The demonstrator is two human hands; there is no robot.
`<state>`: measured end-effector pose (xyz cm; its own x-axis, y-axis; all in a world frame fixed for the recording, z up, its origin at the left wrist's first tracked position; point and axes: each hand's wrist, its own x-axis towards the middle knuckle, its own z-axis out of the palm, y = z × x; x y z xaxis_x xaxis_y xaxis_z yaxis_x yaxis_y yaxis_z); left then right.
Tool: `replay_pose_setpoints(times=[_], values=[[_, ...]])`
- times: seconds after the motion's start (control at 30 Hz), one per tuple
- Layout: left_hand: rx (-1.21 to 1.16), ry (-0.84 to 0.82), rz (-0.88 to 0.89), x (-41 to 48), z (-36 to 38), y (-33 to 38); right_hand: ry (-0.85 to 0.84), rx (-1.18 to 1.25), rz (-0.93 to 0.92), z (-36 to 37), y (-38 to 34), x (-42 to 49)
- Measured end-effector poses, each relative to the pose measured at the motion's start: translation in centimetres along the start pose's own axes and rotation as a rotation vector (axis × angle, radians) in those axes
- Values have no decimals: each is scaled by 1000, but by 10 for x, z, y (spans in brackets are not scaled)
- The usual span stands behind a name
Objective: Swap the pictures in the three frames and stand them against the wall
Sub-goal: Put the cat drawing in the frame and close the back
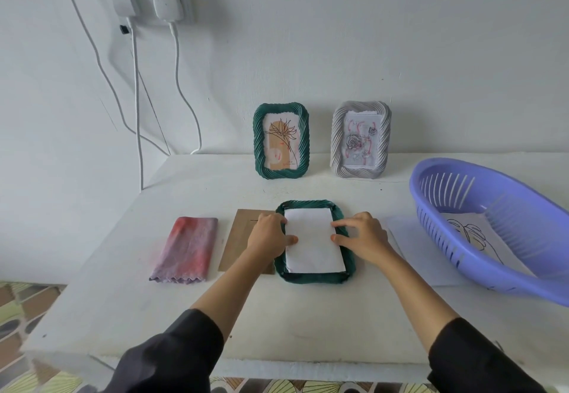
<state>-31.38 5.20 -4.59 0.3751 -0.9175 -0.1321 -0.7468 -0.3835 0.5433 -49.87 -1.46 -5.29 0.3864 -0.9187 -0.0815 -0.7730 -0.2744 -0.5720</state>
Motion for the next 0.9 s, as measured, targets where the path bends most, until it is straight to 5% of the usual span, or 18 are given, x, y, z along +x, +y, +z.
replay_pose_setpoints(times=[0.7,0.9], values=[[-13,-23,-9,2,-2,2,10,33,6,5,8,7],[54,226,-212,6,-24,-8,-1,58,5,4,8,6]])
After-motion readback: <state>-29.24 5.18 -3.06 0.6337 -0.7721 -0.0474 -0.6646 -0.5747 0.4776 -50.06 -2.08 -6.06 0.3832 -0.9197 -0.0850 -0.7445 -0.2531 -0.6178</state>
